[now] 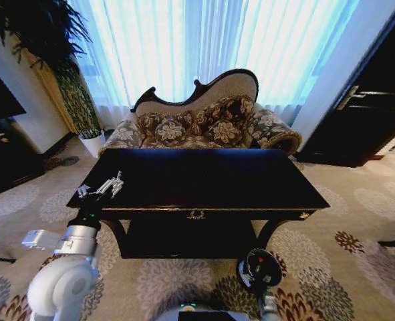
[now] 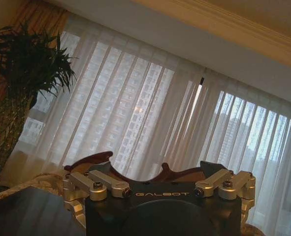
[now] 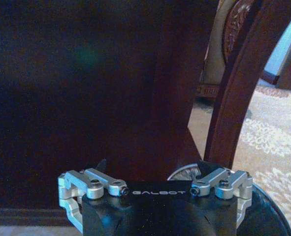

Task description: Move to the front of the table and place the trash on the table into the trash bin.

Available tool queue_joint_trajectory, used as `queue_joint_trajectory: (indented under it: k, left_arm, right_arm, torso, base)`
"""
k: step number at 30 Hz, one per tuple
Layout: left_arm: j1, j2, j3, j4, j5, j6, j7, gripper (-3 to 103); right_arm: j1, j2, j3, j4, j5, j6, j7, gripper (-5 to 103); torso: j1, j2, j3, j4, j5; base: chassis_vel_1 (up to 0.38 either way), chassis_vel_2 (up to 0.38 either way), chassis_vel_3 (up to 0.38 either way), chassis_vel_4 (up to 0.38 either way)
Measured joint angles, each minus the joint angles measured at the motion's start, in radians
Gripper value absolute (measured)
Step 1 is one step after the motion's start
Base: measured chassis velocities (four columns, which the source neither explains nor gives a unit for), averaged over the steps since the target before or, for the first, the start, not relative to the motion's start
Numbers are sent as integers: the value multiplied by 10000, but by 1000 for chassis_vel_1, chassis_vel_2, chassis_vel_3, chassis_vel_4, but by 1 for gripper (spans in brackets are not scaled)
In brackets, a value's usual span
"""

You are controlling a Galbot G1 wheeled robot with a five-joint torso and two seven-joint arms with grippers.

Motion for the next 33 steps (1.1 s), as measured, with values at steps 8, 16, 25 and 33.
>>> queue_joint_trajectory:
  k: [8,16,25,33]
  left_arm:
    - [88,10,5,-70,49,0,12,100]
    - [110,19,66,-125,213,-14,6,100]
    - [127,246,-111,-158,128,199,-616,100]
    - [579,262,342,-159,503,718,-1187,100]
  right_arm:
    - [-2859,-522,44,4393,1632,-536,95,100]
    - [-4641,-650,558,7448,1127,-646,459,100]
    - [-6029,-519,1261,9816,732,-295,660,100]
    - [-5412,-695,3565,12121,750,-496,1363,100]
  torso:
    - [-1,0,-1,0,1]
    - [-1,1,-1,2,-1]
    - [-1,-1,0,1,-1]
    - [1,-2,1,2,2]
  base:
    - [0,0,0,0]
    - [0,0,0,0]
    - [0,0,0,0]
    - [0,0,0,0]
